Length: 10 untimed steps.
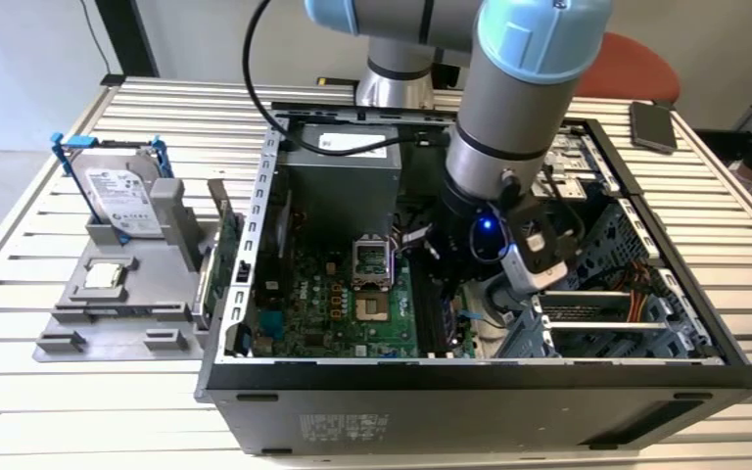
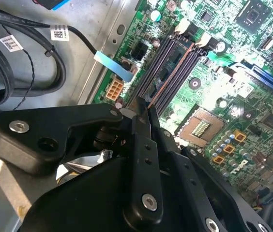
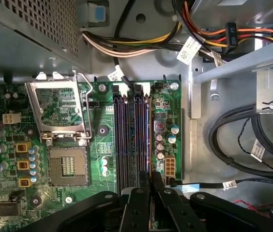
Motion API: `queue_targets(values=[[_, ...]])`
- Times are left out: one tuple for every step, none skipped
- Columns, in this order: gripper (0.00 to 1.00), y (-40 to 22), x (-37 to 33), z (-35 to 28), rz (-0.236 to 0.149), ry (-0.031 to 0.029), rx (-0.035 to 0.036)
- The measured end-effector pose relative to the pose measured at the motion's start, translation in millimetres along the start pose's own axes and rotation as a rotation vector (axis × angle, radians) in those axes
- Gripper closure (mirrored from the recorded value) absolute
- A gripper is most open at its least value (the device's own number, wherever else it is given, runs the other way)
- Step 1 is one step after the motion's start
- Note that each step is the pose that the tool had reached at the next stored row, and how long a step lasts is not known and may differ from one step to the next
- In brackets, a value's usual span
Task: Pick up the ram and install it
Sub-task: 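Insert the ram into the slot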
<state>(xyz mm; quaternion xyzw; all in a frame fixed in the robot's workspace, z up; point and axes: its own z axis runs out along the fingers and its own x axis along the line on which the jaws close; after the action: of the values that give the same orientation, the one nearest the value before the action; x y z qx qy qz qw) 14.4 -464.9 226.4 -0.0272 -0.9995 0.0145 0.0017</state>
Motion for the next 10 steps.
queue_targets(values=[[1.00, 0.0, 0.0, 0.3, 0.000, 0.0000, 0.0002], [1.00, 0.0, 0.0, 0.5, 0.000, 0.0000, 0.0003], [1.00, 0.0, 0.0, 0.8, 0.000, 0.0000, 0.0003], [1.00, 0.0, 0.0, 1.2, 0.000, 0.0000, 0.0000], [1.00, 0.0, 0.0, 1.6, 0.000, 0.0000, 0.0001], [1.00, 0.1, 0.0, 2.2, 0.000, -0.0001, -0.0001], [1.00, 0.1, 0.0, 2.8, 0.000, 0.0000, 0.0001], [1.00, 0.1, 0.0, 3.5, 0.000, 0.0000, 0.0000], [1.00, 0.2, 0.0, 4.4, 0.000, 0.0000, 0.0001], [1.00, 0.3, 0.0, 5.7, 0.000, -0.0001, 0.0000]])
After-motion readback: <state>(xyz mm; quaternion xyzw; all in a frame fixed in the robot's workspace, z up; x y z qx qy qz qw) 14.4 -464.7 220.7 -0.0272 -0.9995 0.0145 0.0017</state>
